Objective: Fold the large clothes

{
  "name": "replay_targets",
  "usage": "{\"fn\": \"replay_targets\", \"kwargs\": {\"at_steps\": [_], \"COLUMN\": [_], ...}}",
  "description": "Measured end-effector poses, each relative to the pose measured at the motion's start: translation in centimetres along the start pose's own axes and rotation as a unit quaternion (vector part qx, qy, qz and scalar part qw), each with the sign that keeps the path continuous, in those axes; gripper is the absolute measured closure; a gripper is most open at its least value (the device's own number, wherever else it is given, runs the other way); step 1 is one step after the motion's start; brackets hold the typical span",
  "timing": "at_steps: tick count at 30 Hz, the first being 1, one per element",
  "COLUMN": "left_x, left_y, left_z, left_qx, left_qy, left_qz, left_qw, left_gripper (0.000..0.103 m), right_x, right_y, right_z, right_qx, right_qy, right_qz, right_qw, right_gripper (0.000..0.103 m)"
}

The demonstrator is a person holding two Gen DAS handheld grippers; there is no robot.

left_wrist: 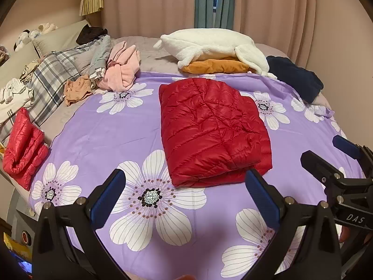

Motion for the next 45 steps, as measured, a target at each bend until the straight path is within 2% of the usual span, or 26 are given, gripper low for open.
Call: {"fn": "replay_targets", "kwargs": {"at_steps": [45], "left_x": [-0.5], "left_y": [-0.87], "left_z": [-0.16], "left_qx": [-0.002], "left_qy": [-0.001], "left_qz": [0.01], "left_qw": [0.9999], "left_gripper": [0.0], "right_x": [-0.32], "right_y": [-0.39], "right_z": [-0.01], "right_qx": [0.0], "right_qy": [0.003], "right_qz": [0.004], "right_qw": [1.0], "right_gripper": [0.001]}}
Point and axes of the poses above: each gripper's, at about its wrist camera, not at the fingertips, and y roughly the way its jaws point, z to its right, x to its underside, the point moved 10 cm from there along y, roughly the way its jaws point, and after that the axes turned 14 degrees about -y, right-handed, at the moved point
